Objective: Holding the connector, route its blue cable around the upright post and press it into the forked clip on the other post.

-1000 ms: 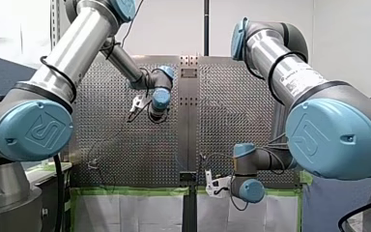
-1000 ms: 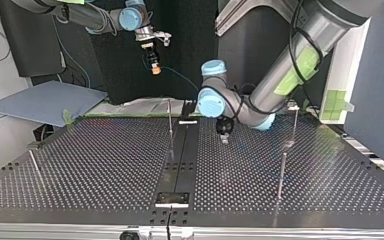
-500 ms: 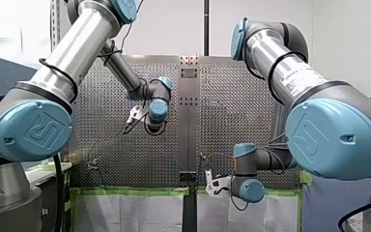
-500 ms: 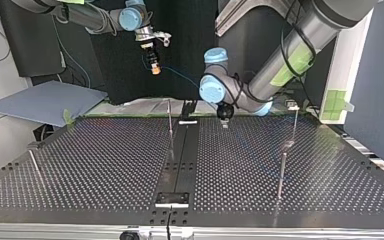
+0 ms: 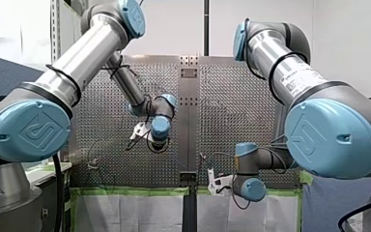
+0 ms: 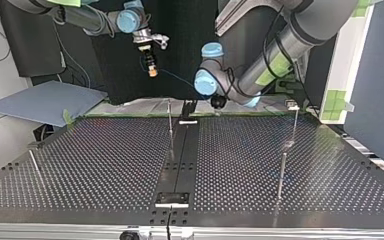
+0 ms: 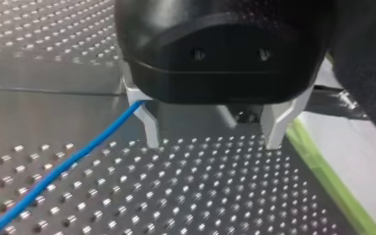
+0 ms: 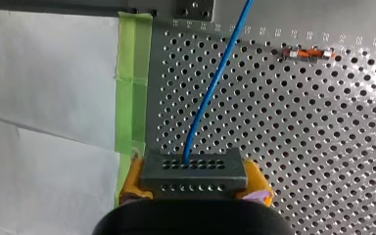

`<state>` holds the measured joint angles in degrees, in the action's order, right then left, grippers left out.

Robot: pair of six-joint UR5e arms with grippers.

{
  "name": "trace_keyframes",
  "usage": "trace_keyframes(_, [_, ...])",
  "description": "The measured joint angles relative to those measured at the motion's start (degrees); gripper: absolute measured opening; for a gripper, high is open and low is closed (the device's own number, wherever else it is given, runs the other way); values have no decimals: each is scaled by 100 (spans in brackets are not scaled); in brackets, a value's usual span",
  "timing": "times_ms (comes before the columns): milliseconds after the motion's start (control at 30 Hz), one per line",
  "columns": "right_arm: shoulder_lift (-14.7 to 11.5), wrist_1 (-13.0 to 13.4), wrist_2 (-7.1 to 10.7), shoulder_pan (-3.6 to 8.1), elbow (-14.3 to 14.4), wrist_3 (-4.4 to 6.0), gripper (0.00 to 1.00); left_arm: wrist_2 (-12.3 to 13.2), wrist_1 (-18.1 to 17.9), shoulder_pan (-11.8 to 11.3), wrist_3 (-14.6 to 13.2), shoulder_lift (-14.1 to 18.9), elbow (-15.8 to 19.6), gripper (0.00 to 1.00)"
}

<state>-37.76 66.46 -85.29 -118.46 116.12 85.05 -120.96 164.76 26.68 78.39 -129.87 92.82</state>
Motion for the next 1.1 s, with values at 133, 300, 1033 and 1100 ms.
trace_keyframes(133, [0, -5, 7, 56, -27, 3, 0, 18, -56, 38, 3, -35, 18, 100])
trace_keyframes(300, [0, -9, 19, 103, -46, 4, 0, 126, -140, 92, 42, -130, 43, 100])
trace_keyframes(1033, [2, -363, 161, 169, -388, -46, 0, 1075, -686, 310, 1035, -830, 41, 100])
trace_keyframes(1100, [3, -430, 180, 169, -457, -63, 0, 1149, -730, 333, 1144, -830, 41, 100])
